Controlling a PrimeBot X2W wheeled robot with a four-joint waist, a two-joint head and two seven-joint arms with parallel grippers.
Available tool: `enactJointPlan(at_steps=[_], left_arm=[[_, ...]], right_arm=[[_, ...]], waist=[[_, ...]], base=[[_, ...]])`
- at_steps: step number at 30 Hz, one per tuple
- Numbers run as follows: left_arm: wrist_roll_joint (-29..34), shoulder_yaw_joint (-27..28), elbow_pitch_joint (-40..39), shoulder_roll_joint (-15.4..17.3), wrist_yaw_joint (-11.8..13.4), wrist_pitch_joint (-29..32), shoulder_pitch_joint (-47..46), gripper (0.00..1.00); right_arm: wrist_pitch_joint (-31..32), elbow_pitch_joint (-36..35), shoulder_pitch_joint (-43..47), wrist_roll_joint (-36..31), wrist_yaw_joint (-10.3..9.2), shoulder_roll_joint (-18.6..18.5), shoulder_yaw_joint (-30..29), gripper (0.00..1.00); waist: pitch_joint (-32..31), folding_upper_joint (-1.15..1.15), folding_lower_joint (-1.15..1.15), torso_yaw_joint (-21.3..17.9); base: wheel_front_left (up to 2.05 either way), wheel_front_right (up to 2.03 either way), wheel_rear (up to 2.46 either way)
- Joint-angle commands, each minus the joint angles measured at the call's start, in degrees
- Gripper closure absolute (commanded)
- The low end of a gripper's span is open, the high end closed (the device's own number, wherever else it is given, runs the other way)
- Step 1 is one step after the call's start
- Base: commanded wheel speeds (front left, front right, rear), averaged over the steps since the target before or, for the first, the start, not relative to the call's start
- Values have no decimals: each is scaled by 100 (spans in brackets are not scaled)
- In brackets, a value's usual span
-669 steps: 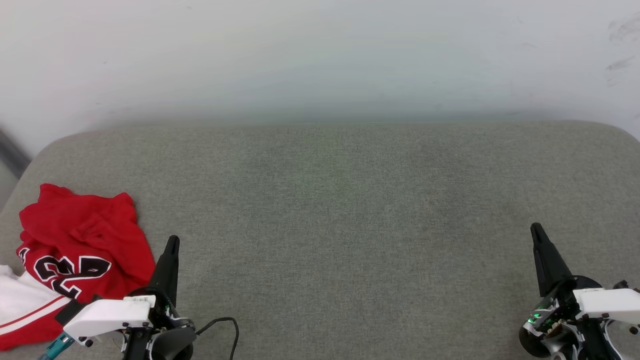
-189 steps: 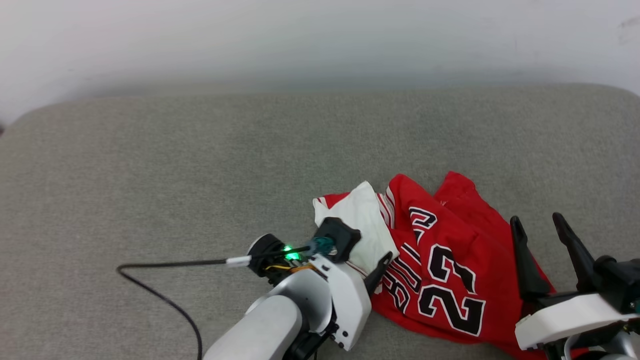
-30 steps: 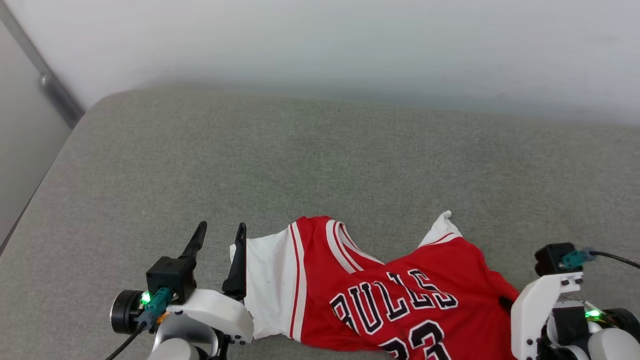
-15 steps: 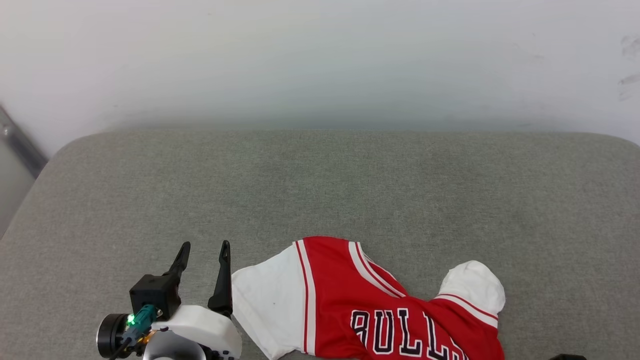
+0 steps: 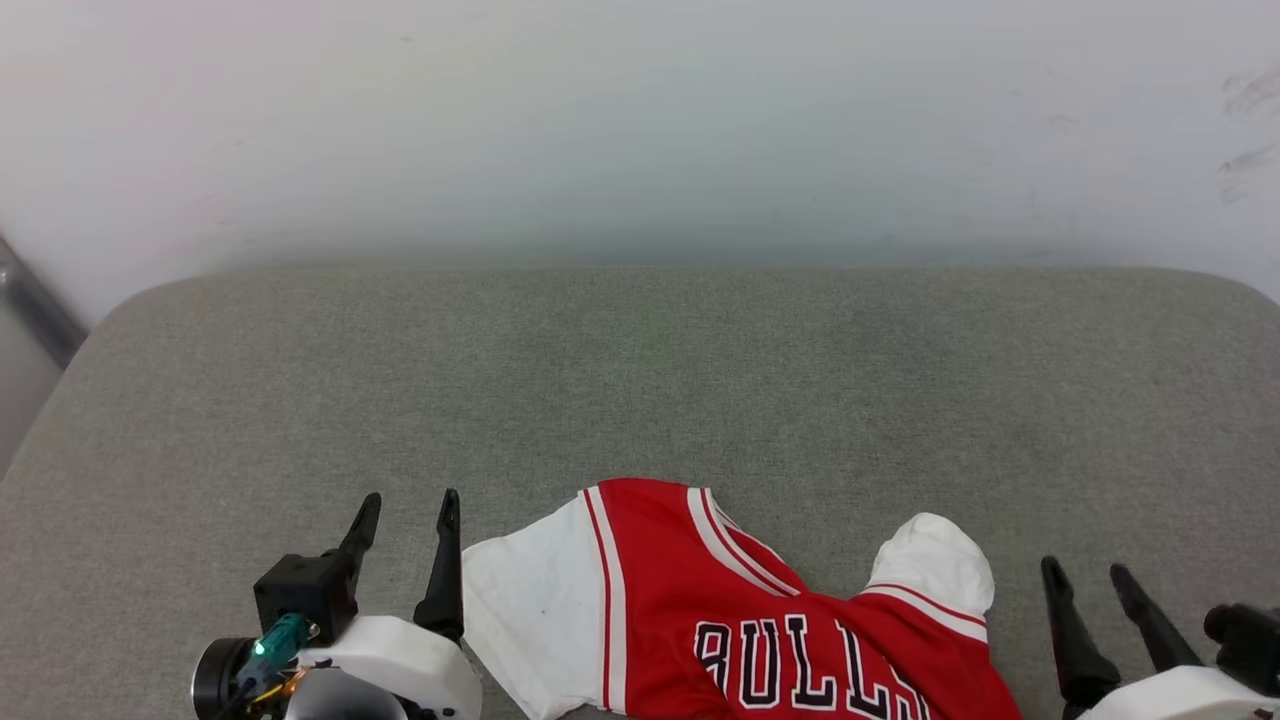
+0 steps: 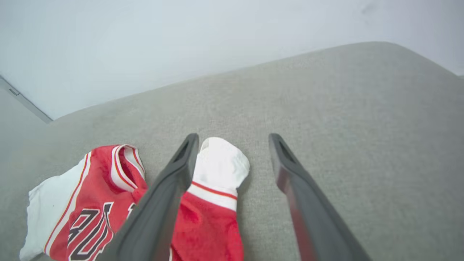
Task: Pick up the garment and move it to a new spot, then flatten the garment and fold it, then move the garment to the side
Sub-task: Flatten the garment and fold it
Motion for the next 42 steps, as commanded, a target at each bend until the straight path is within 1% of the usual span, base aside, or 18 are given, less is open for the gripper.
enactJointPlan(at_steps=[1,5,8,10,15,20,21,22,25,27,28,31,34,35,36,37,38,42], left_arm=[[-46,24,3,35,35,35,72,0],[-85,105,55,172,98,201,71,0],[-153,100,91,304,89,499,29,0],[-252,45,124,362,41,844,-16,0],[-548,-154,155,540,-209,1822,-222,0],[-860,-279,220,773,-406,2906,-633,0],[-909,-295,248,833,-428,3118,-718,0],[-909,-295,248,833,-428,3118,-718,0],[-1012,-337,397,958,-489,3601,-929,0],[-1048,-363,558,1030,-483,3860,-1038,0],[-1057,-389,639,1048,-489,3956,-1075,0],[-1153,-519,885,969,-567,4185,-1061,0],[-1298,-682,1121,791,-667,4368,-894,1],[-1348,-744,1170,725,-705,4441,-827,54],[-1385,-790,1185,664,-746,4449,-780,82],[-1409,-785,1177,601,-770,4353,-756,100],[-1395,-771,1167,554,-775,4244,-745,100],[-1216,-605,1112,533,-675,3663,-801,100]], right_arm=[[-125,-60,-115,-76,-2,13,25,0],[-401,-208,-358,-348,-3,13,98,0],[-414,-311,-473,-531,-2,13,167,0],[-413,-418,-528,-567,-2,13,256,0],[-292,-641,-549,-566,-2,12,361,0],[-240,-915,-677,-486,-3,12,542,0],[-239,-950,-723,-451,-3,12,566,0],[-239,-950,-723,-451,-3,12,566,0],[-270,-1014,-848,-428,-2,13,645,0],[-293,-1011,-892,-383,-3,13,715,0],[-312,-998,-926,-375,-3,13,754,0],[-375,-931,-1003,-318,-2,13,810,0],[-433,-847,-1043,-280,-2,13,829,0],[-450,-820,-1049,-260,-2,13,818,0],[-454,-793,-1040,-260,-2,13,796,0],[-473,-771,-1033,-259,-2,13,766,0],[-471,-738,-1017,-244,-2,13,714,0],[-342,-645,-977,-155,-2,15,517,0]], waist=[[-4,0,0,1],[-7,0,0,7],[-10,0,0,8],[0,0,0,1],[134,0,0,-84],[649,0,0,-301],[766,0,0,-352],[766,0,0,-352],[1023,0,0,-489],[1155,0,0,-586],[1204,0,0,-637],[1297,0,0,-770],[1308,0,0,-824],[1295,0,0,-832],[1278,0,0,-830],[1255,0,0,-817],[1225,0,0,-797],[1057,0,0,-660]], base=[[0,0,0],[0,0,0],[0,0,0],[0,0,0],[0,0,0],[0,0,0],[0,0,0],[0,0,0],[0,0,0],[0,0,0],[0,0,0],[0,0,0],[0,0,0],[0,0,0],[0,0,0],[0,0,0],[0,0,0],[0,0,0]])
